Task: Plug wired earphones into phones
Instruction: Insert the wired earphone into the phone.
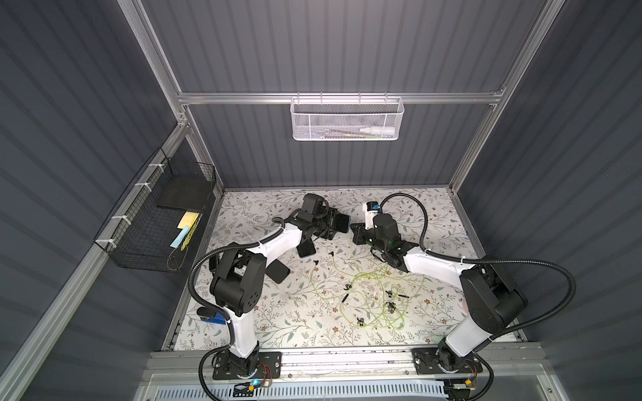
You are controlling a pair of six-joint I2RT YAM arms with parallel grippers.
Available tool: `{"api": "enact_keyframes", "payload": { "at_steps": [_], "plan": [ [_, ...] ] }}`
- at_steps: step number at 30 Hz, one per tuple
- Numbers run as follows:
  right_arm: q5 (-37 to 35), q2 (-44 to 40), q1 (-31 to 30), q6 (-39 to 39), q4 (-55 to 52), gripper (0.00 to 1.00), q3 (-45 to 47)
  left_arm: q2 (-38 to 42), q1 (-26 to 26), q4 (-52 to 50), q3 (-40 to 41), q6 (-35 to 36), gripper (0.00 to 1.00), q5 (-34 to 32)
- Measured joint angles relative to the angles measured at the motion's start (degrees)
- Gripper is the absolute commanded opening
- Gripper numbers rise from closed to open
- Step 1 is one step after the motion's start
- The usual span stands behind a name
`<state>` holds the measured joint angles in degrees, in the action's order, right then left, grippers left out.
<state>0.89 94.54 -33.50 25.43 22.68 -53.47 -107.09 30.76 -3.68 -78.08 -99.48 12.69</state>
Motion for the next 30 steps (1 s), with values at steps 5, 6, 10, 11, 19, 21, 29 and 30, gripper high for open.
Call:
{"api": "enact_keyframes", "payload": {
  "at_steps": [5,6,10,11,19,21,29,30],
  "plan": [
    [0.5,0.7,0.02,-0.5,1.36,0.0,0.0,0.0,-0.04,0.48,0.31,-0.24,0.0,-0.7],
    [0.66,0.76,0.02,-0.68,1.46,0.0,0.0,0.0,-0.07,0.72,0.48,-0.28,0.0,-0.72],
    [1.42,0.92,0.04,-1.42,1.53,0.0,-0.02,0.0,-0.11,1.22,1.01,-0.48,0.0,-0.63],
    [1.73,0.92,0.09,-1.53,1.49,0.0,-0.11,0.0,-0.11,1.25,1.05,-0.52,0.0,-0.59],
    [4.0,0.39,0.98,-1.7,-0.15,0.0,-0.74,0.0,-0.22,3.37,1.88,-0.87,0.0,1.31],
    [4.52,0.0,1.29,-1.68,-0.68,0.0,-0.74,0.0,-0.22,3.58,1.88,-0.9,0.0,1.86],
    [5.97,-0.22,1.95,-1.64,-1.31,0.03,-0.96,0.0,-0.24,3.91,1.88,-0.83,0.0,2.32],
    [6.23,-0.22,2.01,-1.64,-1.42,0.07,-0.98,0.0,-0.35,3.76,1.88,-0.74,0.0,2.34]
  ]
}}
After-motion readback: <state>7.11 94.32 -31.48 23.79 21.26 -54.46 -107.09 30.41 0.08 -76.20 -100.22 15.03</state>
